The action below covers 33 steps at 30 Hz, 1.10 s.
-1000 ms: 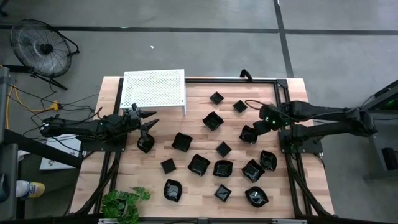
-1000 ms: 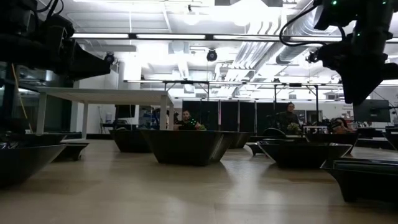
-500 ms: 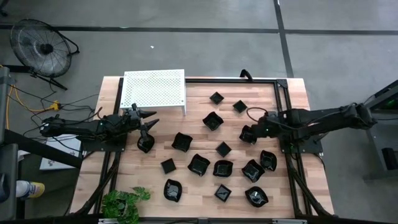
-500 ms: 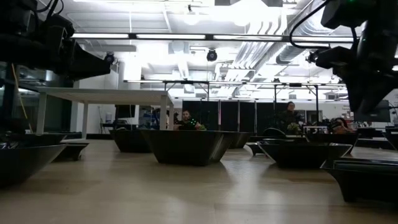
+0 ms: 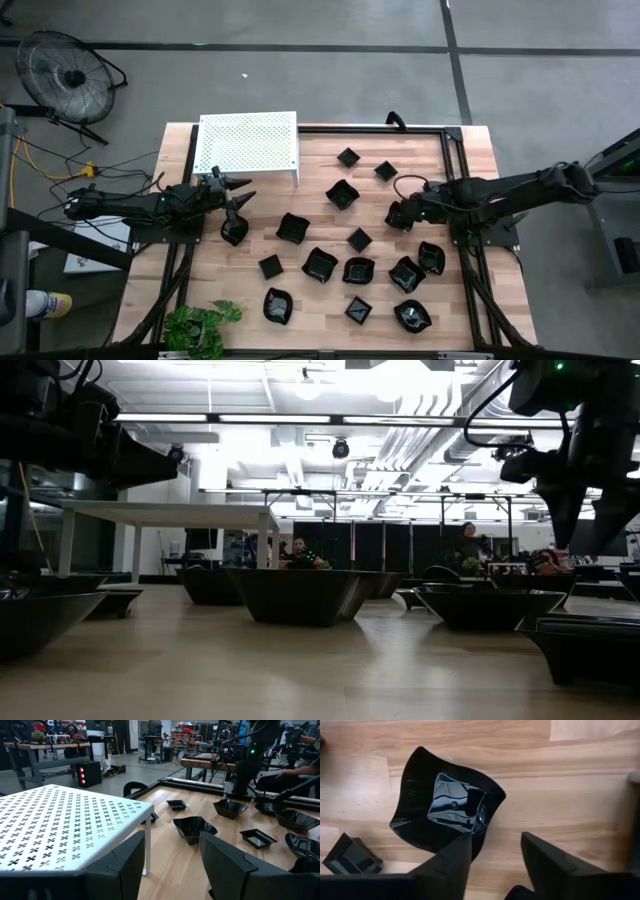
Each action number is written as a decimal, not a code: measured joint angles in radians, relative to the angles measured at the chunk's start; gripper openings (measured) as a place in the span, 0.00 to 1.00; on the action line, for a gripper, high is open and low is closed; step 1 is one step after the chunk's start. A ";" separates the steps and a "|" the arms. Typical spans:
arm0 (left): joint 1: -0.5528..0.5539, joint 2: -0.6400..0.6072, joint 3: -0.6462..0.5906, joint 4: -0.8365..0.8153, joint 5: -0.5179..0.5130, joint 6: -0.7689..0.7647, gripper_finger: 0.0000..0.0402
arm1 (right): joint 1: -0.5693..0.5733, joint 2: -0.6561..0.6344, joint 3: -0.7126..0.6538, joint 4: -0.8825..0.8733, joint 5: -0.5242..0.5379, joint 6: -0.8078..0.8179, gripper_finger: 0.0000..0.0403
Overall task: Pick & Place Mini shaped plates
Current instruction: Put the black distorted square plate on the shelf
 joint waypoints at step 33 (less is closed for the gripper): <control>0.000 0.000 0.000 0.000 0.000 0.000 0.46 | -0.064 0.051 -0.131 0.221 -0.030 0.024 0.62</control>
